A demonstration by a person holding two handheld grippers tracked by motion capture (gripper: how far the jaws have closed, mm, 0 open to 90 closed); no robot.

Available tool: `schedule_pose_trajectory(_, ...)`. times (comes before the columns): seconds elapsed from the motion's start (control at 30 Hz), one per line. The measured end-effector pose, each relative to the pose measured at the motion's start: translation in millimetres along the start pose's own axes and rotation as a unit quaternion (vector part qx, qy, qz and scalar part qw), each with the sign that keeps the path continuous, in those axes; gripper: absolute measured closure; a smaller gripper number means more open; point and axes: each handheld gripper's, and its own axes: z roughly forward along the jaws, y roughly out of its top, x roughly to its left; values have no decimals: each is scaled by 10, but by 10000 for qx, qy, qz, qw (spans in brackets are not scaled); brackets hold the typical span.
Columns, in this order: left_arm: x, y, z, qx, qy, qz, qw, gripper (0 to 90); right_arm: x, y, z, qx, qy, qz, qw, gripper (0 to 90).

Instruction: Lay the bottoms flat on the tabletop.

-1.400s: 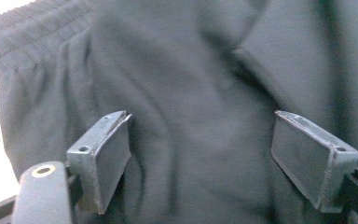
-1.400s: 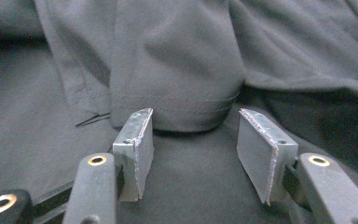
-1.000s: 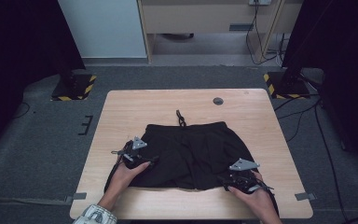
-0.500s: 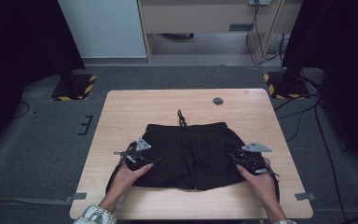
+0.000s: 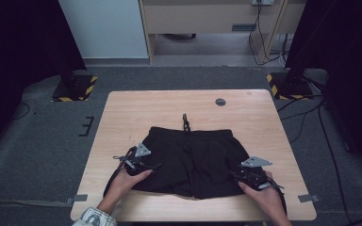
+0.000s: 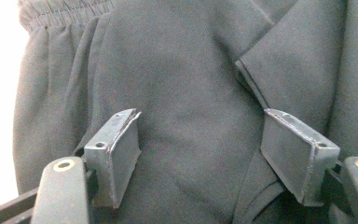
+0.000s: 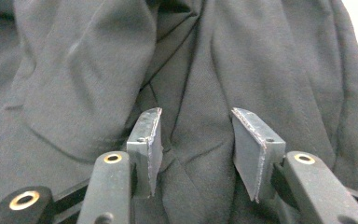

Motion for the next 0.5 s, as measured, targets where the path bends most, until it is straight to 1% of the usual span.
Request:
schedule_pose_trajectory(0.03,-17,-19,-28,36,-19,27,10000,269,23,-20,-32,54,33,-91,9999,537)
schedule_pose_trajectory(0.1,-53,-54,-80,102,-31,64,9999,270,65,-43,-76,138,110,-166,9997,518)
schedule_pose_trajectory(0.17,-76,-77,-110,122,-14,91,9999,271,78,-22,-106,304,221,-182,9991,455)
schedule_pose_trajectory(0.2,-75,-76,-109,125,-13,92,9999,270,69,0,-117,294,219,-171,9992,420)
schedule_pose_trajectory(0.23,-68,-69,-98,131,-4,76,9999,261,54,31,-132,223,205,-153,9994,399)
schedule_pose_trajectory(0.27,-58,-60,-86,131,23,65,9999,250,34,70,-162,137,186,-189,9996,395)
schedule_pose_trajectory(0.33,-43,-51,-60,94,73,43,9999,240,-24,168,-219,-145,69,-271,9995,346)
schedule_pose_trajectory(0.37,-35,-46,-52,82,78,41,9999,238,-72,224,-232,-274,31,-263,9993,336)
schedule_pose_trajectory(0.4,-29,-42,-44,67,78,45,9999,238,-138,282,-227,-397,-46,-196,9990,328)
schedule_pose_trajectory(0.43,-25,-43,-42,55,74,48,9999,238,-240,347,-201,-482,-125,-132,9987,326)
schedule_pose_trajectory(0.47,-22,-44,-40,45,70,52,10000,238,-308,381,-173,-489,-180,-89,9986,344)
schedule_pose_trajectory(0.5,-21,-47,-40,35,66,55,10000,237,-390,419,-116,-457,-231,22,9987,362)
